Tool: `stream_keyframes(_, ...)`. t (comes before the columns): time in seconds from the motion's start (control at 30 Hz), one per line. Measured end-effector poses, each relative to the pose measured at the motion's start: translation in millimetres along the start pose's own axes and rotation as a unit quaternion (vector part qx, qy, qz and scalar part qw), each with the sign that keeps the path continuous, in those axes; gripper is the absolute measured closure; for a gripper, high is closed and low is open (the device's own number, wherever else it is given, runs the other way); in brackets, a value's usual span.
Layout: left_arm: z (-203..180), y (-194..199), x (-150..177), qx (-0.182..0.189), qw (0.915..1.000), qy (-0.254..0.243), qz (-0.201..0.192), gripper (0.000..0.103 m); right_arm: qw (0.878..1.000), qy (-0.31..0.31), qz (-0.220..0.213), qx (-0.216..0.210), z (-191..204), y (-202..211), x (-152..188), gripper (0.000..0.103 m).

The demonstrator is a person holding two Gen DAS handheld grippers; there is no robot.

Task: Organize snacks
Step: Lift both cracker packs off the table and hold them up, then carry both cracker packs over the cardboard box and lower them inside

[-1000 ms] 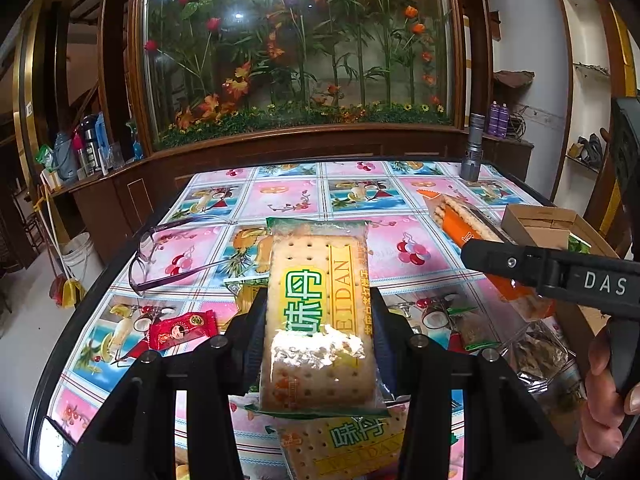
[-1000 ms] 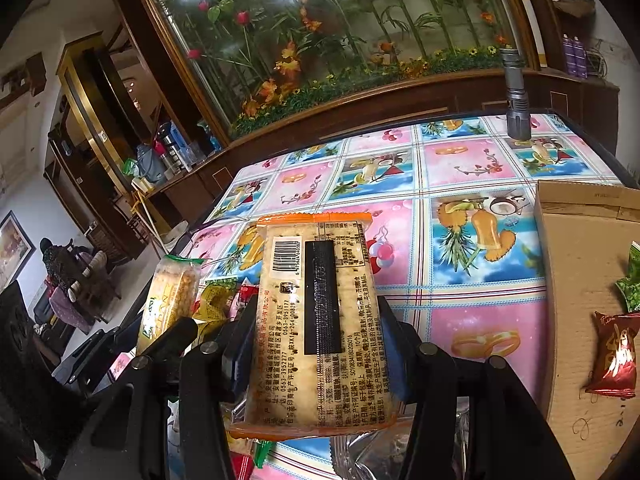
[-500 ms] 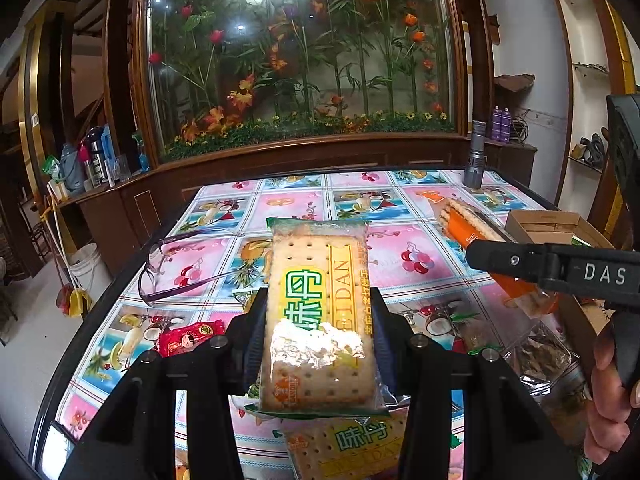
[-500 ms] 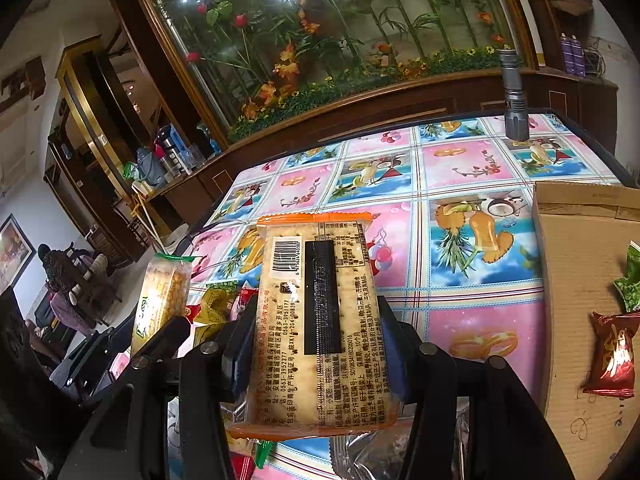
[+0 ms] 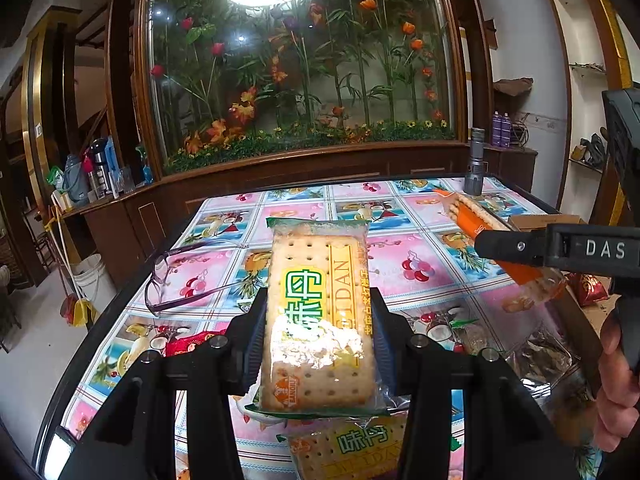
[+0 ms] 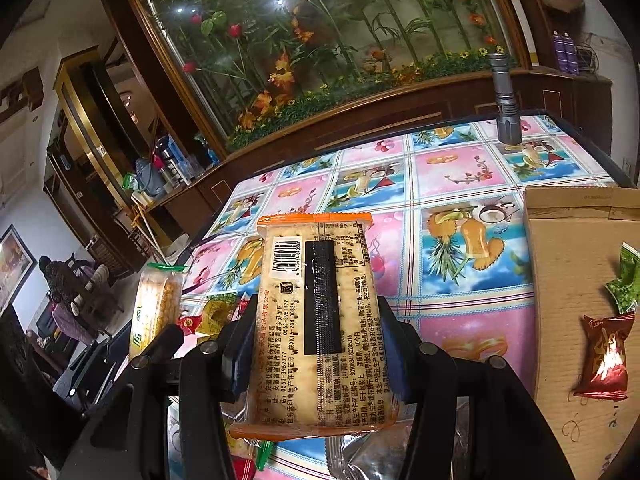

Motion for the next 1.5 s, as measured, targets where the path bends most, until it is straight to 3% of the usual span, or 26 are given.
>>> stream_keyframes(0.13,-1,3,0,0.014,0.9999,0.001,-0.005,0.058,1.000,-0.010,-0.005,-0.001,-6,5,-3,0.045)
stream_keyframes(0.37,0,6,-5,0.100,0.9947,0.022,0.010,0.058,0.998,-0.052,-0.029,-0.004,-33,26,-13,0.046)
stream_keyframes(0.57,-31,13,-19,0.140,0.9896,0.017,0.026,0.058,0.988,-0.136,-0.070,-0.007,-92,71,-25,0.046)
stream_keyframes(0.73,-88,11,-32,0.202,0.9779,-0.007,0.054,0.058,0.973,-0.210,-0.093,-0.020,-155,105,-25,0.046)
stream_keyframes(0.9,-151,0,-40,0.275,0.9558,-0.019,0.103,0.058,0.956,-0.277,-0.097,-0.007,-195,119,-15,0.046)
stream_keyframes(1.2,-231,-19,-25,0.342,0.9213,-0.050,0.178,0.058,0.941,-0.332,-0.037,0.051,-242,113,-7,0.046)
stream_keyframes(1.5,-252,-20,-8,0.345,0.9144,-0.101,0.186,0.058,0.944,-0.318,0.000,0.087,-246,104,-8,0.046)
Point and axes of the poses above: each gripper's, at about its wrist camera, not at the fingertips, and y roughly against the way its jaws point, z to its left, x to its underside, the point moved 2 cm from there along -y, roughly the way its jaws point, and after that the axes turned 14 degrees about z, right-handed, at the moved point
